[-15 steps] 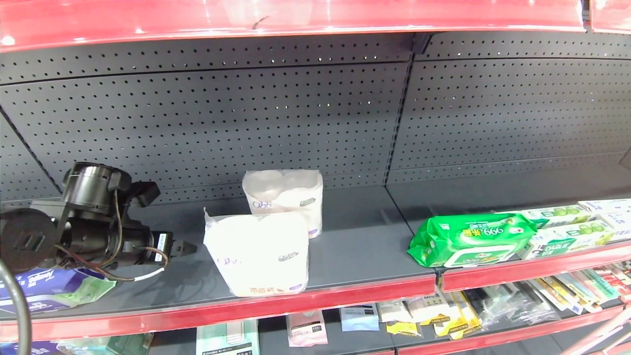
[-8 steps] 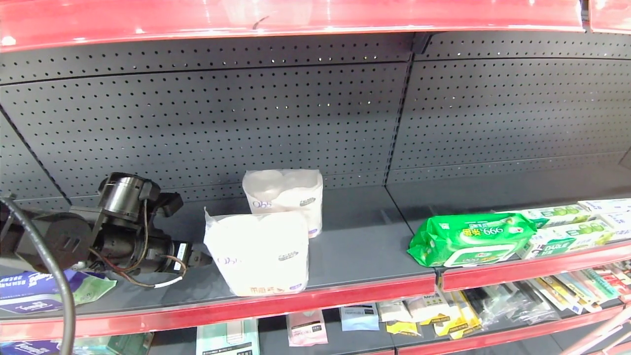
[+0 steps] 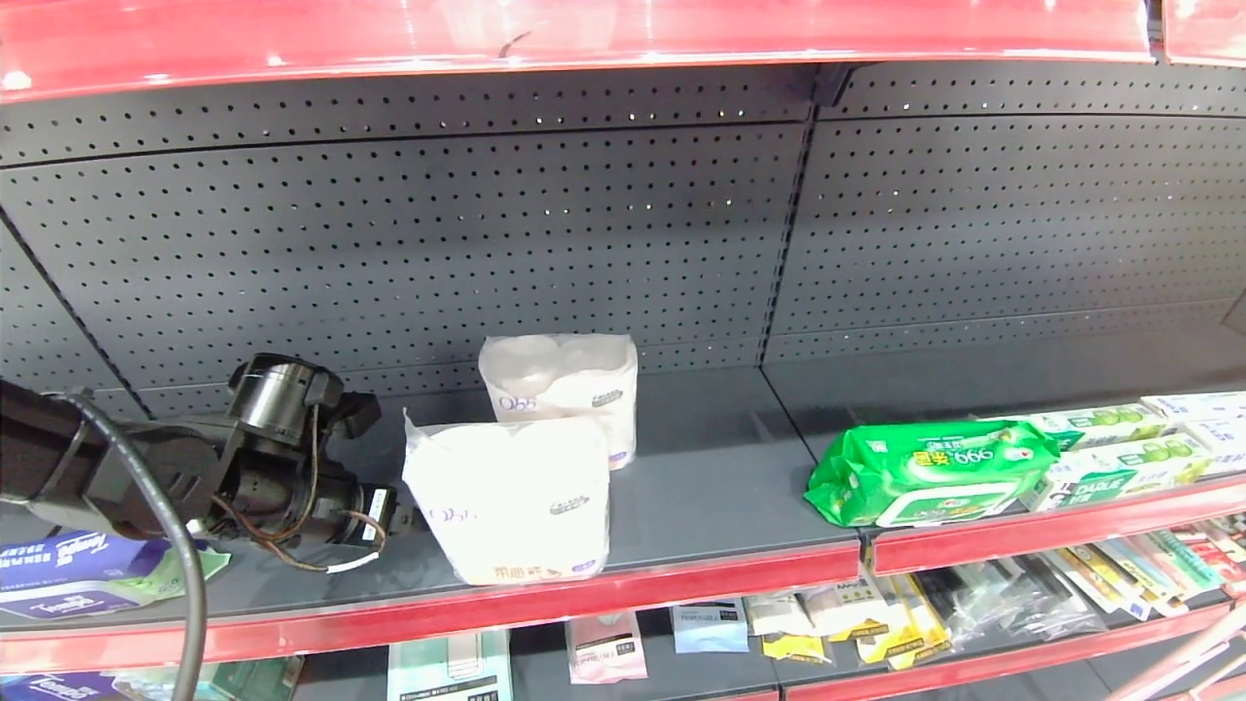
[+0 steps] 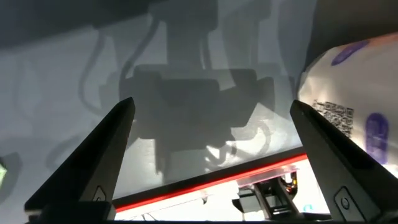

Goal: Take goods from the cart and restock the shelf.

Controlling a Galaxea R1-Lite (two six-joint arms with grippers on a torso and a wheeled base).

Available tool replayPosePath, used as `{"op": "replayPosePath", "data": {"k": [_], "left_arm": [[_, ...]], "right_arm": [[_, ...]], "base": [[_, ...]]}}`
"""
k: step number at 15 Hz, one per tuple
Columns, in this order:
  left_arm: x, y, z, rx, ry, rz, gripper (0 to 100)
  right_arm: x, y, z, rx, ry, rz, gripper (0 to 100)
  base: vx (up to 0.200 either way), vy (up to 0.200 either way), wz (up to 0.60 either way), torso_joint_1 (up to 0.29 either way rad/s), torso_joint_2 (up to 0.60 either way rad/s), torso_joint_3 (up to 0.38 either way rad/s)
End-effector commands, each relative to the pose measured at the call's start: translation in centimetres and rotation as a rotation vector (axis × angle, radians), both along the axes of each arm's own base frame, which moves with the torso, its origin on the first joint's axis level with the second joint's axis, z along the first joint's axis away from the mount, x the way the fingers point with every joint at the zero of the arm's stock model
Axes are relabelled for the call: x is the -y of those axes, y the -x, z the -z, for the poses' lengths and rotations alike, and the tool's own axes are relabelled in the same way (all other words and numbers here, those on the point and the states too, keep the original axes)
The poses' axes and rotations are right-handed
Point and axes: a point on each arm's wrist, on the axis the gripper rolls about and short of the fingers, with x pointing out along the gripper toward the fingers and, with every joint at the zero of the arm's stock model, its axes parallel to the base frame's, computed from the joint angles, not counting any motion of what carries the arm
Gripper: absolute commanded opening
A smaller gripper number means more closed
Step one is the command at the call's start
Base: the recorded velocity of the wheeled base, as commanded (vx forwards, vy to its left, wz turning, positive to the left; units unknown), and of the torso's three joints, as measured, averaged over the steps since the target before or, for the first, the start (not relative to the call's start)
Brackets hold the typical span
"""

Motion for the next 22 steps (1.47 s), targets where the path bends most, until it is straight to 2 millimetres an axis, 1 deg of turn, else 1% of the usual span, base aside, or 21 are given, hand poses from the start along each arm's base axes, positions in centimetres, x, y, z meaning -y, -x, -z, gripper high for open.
{"op": "replayPosePath", "data": {"k": [1,8,22], "left_arm": [[0.5,-0.3,0.4,-0.011,0.005,0.007,100],[1.7,-0.3,0.1,0.002,0.009,0.046,100],[3.2,-0.3,0.2,0.000,0.010,0.094,100]], "right_arm": [[0.0,0.0,0.0,-0.001,0.000,0.000,100],[0.0,0.0,0.0,-0.001,0.000,0.000,100],[0.0,0.0,0.0,-0.001,0.000,0.000,100]], "base": [[0.000,0.000,0.00,0.000,0.00,0.000],[0.000,0.000,0.00,0.000,0.00,0.000],[0.000,0.000,0.00,0.000,0.00,0.000]]}}
